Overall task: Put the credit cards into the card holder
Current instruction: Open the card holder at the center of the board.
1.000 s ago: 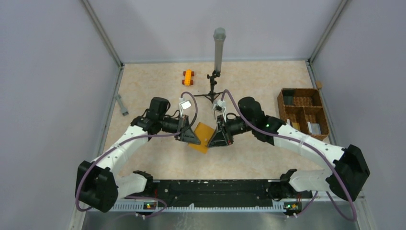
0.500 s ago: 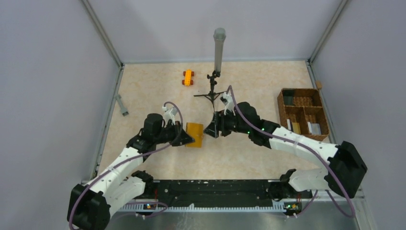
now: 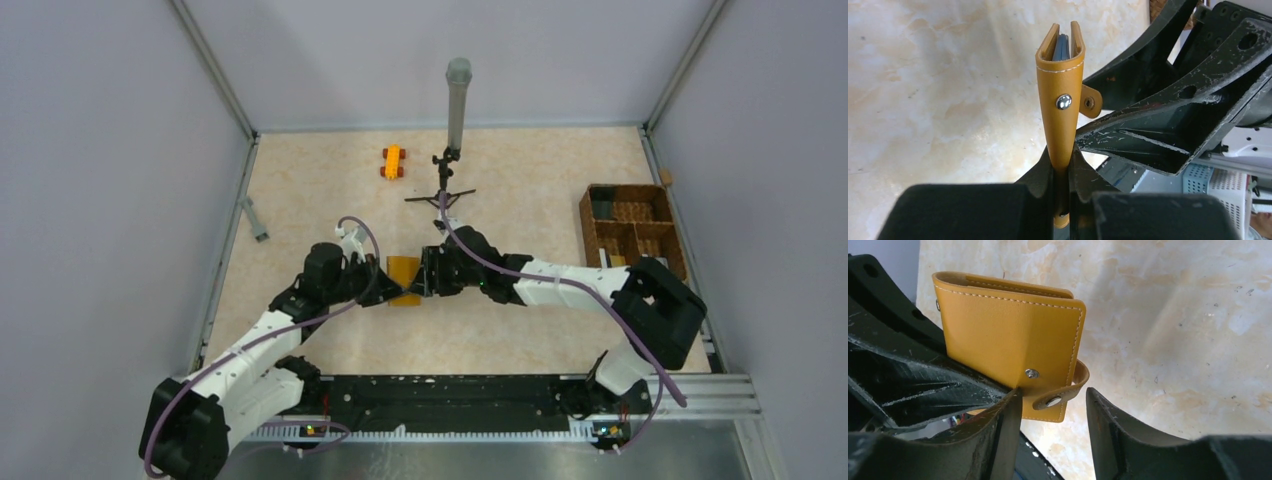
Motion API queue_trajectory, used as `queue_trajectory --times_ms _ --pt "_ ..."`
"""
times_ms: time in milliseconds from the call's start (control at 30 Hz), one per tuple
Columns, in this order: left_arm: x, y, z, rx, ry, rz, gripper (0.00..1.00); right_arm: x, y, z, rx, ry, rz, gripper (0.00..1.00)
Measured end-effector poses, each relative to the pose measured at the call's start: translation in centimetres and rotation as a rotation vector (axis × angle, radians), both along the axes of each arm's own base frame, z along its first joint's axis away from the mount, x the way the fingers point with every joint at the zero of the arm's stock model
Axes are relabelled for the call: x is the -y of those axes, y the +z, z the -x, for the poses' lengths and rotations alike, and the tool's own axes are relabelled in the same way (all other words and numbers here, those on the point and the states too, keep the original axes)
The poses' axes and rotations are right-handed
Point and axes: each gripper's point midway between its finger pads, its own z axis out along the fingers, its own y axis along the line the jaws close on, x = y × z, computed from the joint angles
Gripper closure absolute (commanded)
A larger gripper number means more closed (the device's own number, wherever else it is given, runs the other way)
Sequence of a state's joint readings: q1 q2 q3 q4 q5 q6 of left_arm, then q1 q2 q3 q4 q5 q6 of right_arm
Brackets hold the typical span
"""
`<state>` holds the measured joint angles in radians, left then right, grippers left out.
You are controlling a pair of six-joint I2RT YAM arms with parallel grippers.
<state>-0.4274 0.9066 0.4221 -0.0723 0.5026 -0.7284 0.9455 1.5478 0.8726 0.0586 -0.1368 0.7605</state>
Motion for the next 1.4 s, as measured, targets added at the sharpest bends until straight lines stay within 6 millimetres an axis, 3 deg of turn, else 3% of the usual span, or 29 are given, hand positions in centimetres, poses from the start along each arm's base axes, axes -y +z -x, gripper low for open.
queue_trajectory --times_ms 167,367,567,633,767,833,867,1133,1400 --pt "-0.4 -0.8 -0.4 -0.004 0.03 -0.022 1.0 -0.5 -0.9 -0.7 -0.026 -0.043 0.018 0.73" --pt "-0.4 -1.4 -0.5 -0.013 0.035 -0.027 1.0 0.9 -2.2 -1.4 -0.032 -0.125 0.085 0.94" --pt "-0.3 -1.7 -0.7 -0.016 0.035 -0.028 0.98 2.0 -3.3 -1.7 -0.04 -0.174 0.14 1.0" --pt "-0.3 -1.8 -0.8 -0.014 0.035 -0.028 0.88 2.2 -3.6 -1.7 -0.044 -0.184 0.15 1.0" --pt "-0.4 -2.6 -0.8 -0.024 0.041 -0.053 0.43 2.9 -4.5 -1.5 -0.052 -0.198 0.171 1.0" --pt "-0.8 -3.3 -1.0 -0.029 0.054 -0.085 0.24 3.5 -5.2 -1.2 -0.063 -0.203 0.193 1.0" --pt "-1.2 -3.8 -1.0 -0.037 0.066 -0.106 0.2 3.8 -5.7 -0.9 -0.071 -0.203 0.207 1.0" --pt "-2.0 -5.2 -0.9 -0.05 0.073 -0.178 0.08 4.5 -6.6 0.6 -0.099 -0.154 0.215 1.0" --pt "0.4 -5.0 -0.1 -0.032 -0.021 -0.171 0.04 3.9 -2.1 0.9 -0.029 -0.113 0.083 1.0"
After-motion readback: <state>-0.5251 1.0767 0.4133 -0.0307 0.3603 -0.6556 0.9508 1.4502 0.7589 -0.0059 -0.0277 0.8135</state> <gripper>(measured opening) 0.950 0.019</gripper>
